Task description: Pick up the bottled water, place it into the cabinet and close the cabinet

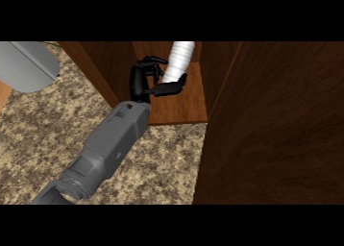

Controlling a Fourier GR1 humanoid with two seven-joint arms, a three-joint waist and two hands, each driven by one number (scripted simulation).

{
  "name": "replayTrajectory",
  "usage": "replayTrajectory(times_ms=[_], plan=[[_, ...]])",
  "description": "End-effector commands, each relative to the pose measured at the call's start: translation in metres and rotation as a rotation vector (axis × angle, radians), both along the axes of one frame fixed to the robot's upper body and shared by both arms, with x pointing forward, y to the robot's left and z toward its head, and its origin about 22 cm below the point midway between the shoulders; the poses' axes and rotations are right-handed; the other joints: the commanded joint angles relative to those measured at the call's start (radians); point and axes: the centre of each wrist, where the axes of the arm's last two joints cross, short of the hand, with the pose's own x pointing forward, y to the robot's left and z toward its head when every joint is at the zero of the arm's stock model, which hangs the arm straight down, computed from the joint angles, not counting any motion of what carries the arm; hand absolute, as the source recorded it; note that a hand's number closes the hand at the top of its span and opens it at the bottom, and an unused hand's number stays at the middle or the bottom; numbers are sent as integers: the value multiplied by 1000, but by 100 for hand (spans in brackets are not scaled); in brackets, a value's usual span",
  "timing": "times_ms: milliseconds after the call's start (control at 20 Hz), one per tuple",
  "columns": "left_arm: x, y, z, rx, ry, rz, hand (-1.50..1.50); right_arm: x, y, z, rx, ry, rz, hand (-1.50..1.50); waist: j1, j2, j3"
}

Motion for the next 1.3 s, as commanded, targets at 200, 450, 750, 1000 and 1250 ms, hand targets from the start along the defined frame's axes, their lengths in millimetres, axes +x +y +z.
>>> replayTrajectory(times_ms=[200,450,750,1000,1250], plan=[[7,7,-3,136,-18,25,-150,-8,-2,7,39,-23,52,-150,-15,7,0],[16,4,12,106,-13,29,-150,-10,-5,8,45,-20,54,-150,-20,11,0],[13,15,3,59,-10,29,-150,-21,-2,11,37,-22,58,-150,-25,9,-1],[15,6,11,59,-38,-10,-150,0,1,-1,48,-19,58,-150,-19,13,-1],[28,-1,40,83,-67,-75,-150,-15,-11,18,49,-30,42,-150,-9,7,-1]])
